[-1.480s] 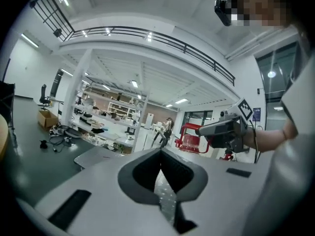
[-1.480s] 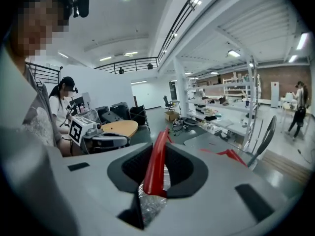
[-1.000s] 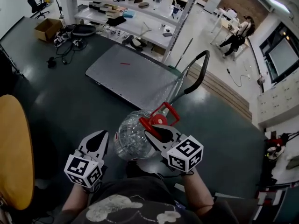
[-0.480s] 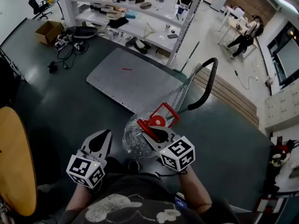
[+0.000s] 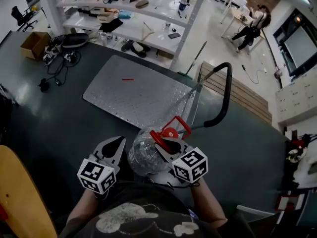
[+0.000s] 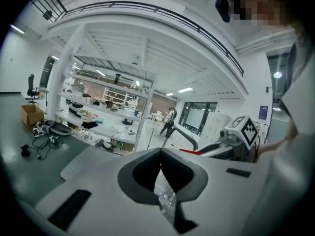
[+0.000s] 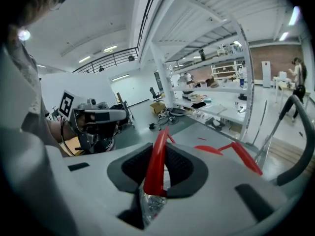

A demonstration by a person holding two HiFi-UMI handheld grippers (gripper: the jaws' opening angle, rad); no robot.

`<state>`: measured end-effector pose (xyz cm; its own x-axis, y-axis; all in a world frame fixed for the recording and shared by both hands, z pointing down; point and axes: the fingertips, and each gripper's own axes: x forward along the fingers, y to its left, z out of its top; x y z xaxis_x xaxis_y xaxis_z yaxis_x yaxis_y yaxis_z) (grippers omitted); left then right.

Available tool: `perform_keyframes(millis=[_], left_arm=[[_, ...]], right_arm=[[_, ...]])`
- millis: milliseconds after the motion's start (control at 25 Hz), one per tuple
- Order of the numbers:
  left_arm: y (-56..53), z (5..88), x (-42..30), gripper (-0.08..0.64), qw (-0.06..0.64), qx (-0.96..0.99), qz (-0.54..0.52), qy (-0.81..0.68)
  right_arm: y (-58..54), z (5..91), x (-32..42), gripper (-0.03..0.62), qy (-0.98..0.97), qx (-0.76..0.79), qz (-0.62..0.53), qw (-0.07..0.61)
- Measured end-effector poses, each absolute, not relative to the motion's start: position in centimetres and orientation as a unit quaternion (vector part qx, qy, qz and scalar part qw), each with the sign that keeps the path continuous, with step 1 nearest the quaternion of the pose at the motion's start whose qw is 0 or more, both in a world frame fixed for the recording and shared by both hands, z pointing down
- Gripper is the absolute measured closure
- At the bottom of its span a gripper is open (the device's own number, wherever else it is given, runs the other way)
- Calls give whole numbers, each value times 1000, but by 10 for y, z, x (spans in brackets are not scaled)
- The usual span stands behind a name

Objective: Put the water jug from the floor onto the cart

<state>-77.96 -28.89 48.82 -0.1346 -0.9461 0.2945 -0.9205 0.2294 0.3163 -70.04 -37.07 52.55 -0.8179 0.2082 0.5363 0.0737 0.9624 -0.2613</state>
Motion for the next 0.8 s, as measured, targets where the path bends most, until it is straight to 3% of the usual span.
perform_keyframes(millis=[440,800], left_arm=[[-341,512,-900,552,248,683,-4,-687],[-372,528,-964,552,260,701,17,-663]], right_arm=[[-414,548,-813,528,-939,13,141,314],[-463,558,-884,529,-940,69,158,295]])
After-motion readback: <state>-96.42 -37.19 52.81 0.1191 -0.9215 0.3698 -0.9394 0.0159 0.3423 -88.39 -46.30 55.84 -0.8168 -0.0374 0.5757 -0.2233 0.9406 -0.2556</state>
